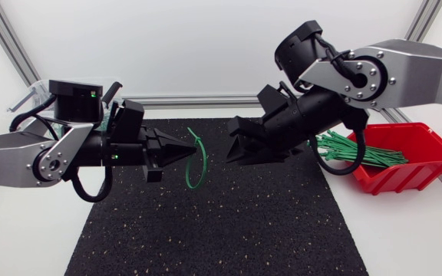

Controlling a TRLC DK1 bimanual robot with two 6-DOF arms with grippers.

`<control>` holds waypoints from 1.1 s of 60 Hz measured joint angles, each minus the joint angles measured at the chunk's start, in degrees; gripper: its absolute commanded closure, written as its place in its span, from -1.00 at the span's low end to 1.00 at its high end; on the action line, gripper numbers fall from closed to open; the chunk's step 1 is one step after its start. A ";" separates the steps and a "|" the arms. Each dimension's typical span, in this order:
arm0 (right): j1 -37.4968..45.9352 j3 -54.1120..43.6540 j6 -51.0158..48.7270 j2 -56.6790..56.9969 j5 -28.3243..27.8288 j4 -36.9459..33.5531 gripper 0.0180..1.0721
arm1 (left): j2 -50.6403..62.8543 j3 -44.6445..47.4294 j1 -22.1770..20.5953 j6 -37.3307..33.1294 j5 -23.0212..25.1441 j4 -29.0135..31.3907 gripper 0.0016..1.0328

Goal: Take a green cable tie from the red box, thread the tail through the head to close it, then place it in the transparent bin on the left.

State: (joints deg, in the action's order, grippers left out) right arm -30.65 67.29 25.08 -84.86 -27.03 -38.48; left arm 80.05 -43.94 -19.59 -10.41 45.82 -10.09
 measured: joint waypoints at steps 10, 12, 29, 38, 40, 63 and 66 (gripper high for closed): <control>0.72 0.00 -4.17 1.20 6.88 -1.44 -0.36 | -2.47 -2.97 0.92 -5.07 -8.90 9.42 0.94; 0.85 -0.02 -4.85 1.75 8.55 -1.66 -0.38 | -2.78 -3.89 1.55 -6.10 -11.04 10.88 0.94; 2.38 -1.18 -9.79 6.08 18.69 -1.64 -0.60 | -3.67 -11.80 8.72 -10.45 -25.51 18.82 0.94; 3.96 -2.78 -11.06 6.78 21.16 -0.92 -0.67 | -2.97 -16.87 13.73 -11.10 -30.25 19.26 0.94; 4.11 -3.52 -11.43 7.30 21.57 -0.57 -0.69 | -2.54 -18.36 15.06 -11.19 -31.06 19.30 0.94; 4.09 -10.03 -13.22 12.94 25.64 2.89 -0.74 | 12.72 -38.12 25.79 -11.93 -43.25 17.53 0.94; 4.09 -10.56 -13.44 13.38 25.88 2.99 -0.75 | 15.26 -40.54 26.58 -11.91 -44.39 17.55 0.94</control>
State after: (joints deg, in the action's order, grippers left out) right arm -26.57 56.73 11.64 -71.48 -1.15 -35.48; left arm 95.31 -84.49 6.98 -22.33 1.43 7.46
